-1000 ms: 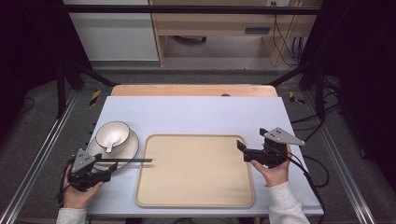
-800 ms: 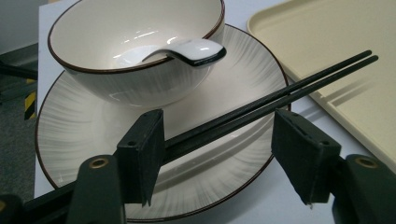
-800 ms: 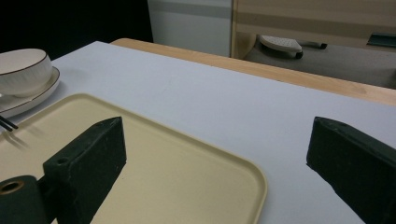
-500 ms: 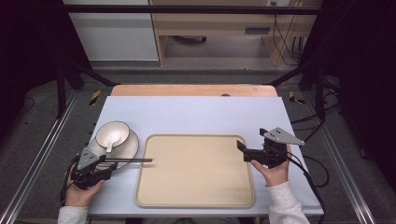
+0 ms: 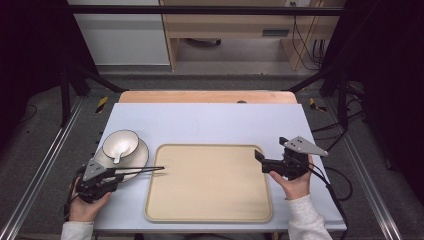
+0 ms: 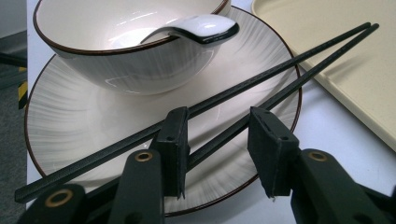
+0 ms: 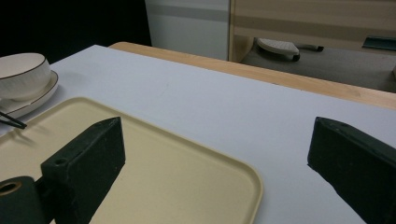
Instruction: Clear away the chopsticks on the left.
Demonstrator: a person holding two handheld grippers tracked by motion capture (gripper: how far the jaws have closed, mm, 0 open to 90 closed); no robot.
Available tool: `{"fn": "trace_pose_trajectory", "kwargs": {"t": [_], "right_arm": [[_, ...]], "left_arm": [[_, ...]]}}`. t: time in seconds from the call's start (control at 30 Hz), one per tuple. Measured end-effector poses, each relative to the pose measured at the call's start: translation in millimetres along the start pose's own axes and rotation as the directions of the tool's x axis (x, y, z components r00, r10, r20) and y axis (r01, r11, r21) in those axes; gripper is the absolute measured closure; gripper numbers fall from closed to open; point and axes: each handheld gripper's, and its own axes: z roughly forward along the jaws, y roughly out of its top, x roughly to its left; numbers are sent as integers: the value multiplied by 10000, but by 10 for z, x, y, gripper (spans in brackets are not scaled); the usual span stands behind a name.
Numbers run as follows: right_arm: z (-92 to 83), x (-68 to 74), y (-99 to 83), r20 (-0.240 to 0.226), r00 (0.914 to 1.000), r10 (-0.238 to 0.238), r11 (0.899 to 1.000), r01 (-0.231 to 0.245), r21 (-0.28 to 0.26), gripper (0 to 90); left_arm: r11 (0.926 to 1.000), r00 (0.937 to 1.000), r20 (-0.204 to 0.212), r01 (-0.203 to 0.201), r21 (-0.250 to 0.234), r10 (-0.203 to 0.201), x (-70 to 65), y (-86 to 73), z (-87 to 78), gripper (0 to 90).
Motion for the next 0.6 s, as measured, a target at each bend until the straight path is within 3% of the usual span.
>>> {"fn": "trace_pose_trajectory", "kwargs": {"t": [0.6], "right_arm": [[3, -3, -3, 52, 10000, -50, 10000, 50, 84, 34]], "left_arm": [[9999, 9997, 236, 26, 142, -29, -22, 21, -8, 738]]}}
